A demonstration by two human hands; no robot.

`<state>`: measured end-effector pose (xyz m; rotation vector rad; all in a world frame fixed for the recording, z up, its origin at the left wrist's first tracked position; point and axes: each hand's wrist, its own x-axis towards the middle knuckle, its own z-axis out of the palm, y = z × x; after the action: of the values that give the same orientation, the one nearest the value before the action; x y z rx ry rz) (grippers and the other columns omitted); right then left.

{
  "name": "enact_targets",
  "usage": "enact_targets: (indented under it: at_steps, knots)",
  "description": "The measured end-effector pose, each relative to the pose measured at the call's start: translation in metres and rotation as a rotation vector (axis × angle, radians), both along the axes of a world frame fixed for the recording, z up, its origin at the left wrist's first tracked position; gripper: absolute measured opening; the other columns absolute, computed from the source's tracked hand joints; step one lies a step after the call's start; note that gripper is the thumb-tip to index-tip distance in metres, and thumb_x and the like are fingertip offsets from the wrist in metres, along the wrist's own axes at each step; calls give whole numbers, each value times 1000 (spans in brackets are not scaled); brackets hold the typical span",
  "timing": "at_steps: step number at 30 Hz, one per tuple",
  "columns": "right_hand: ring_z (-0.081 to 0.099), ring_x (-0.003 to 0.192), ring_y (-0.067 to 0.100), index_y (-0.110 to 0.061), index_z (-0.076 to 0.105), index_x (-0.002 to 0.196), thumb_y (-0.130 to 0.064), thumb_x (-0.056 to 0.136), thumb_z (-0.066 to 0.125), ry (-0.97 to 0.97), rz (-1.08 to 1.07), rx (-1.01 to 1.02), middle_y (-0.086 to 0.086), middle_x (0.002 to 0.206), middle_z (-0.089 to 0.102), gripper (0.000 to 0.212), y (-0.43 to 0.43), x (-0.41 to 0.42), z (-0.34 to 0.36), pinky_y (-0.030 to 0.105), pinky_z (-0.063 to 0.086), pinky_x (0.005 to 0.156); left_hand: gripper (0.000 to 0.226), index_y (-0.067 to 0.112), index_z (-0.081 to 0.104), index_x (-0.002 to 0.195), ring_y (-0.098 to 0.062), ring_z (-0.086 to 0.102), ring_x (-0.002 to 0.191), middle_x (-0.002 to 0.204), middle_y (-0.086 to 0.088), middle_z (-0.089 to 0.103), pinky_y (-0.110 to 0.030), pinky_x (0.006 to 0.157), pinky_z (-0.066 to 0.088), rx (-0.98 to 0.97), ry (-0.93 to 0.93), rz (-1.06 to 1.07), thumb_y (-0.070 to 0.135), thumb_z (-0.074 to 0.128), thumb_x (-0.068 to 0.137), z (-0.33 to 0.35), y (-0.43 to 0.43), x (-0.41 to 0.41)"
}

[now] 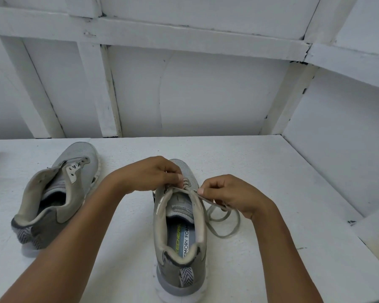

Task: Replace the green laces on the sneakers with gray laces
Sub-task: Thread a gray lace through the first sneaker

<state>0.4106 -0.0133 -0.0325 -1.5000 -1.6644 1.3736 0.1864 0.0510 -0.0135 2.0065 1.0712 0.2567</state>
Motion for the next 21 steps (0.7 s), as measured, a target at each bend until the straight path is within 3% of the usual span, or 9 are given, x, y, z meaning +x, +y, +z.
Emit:
enact_targets:
  at_steps: [4, 7, 11, 15, 21]
  knots:
    - [51, 60, 5, -6, 72, 88, -22, 92, 68, 42, 46, -10, -6, 70, 63, 16, 1, 3, 1, 18, 39, 56, 20, 16, 75, 84, -12, 48, 65, 74, -4, 62, -30, 62, 40, -42, -18, -1, 26, 63, 95, -3, 4, -3]
    - [58, 70, 6, -11, 69, 88, -14, 91, 69, 73, 71, -7, -4, 77, 66, 4, 1, 4, -1, 24, 45, 66, 11, 20, 76, 82, -7, 52, 66, 74, 2, 67, -28, 64, 42, -38, -1, -39, 25, 70, 90, -3, 4, -5]
    - [61, 71, 8, -10, 66, 89, -11, 89, 72, 87, 46, -1, 5, 80, 67, 6, 3, 5, -5, 28, 47, 71, 10, 25, 76, 82, -6, 58, 70, 77, 5, 71, -31, 72, 47, 1, 17, -66, 34, 74, 84, 2, 4, -3]
    - [65, 81, 16, -10, 66, 94, -9, 85, 76, 116, 43, 4, 10, 85, 68, 14, 4, 7, -6, 33, 49, 81, 4, 23, 76, 86, -3, 61, 72, 79, 10, 72, -32, 79, 50, 6, 31, -108, 21, 72, 88, 9, 3, -1]
    - [61, 74, 15, -10, 69, 92, -10, 85, 76, 72, 37, 50, 8, 79, 68, 9, 5, 4, -4, 32, 48, 74, 19, 30, 75, 91, -14, 62, 73, 88, 3, 73, -44, 78, 54, 41, 79, -135, 24, 67, 74, 14, -1, 5]
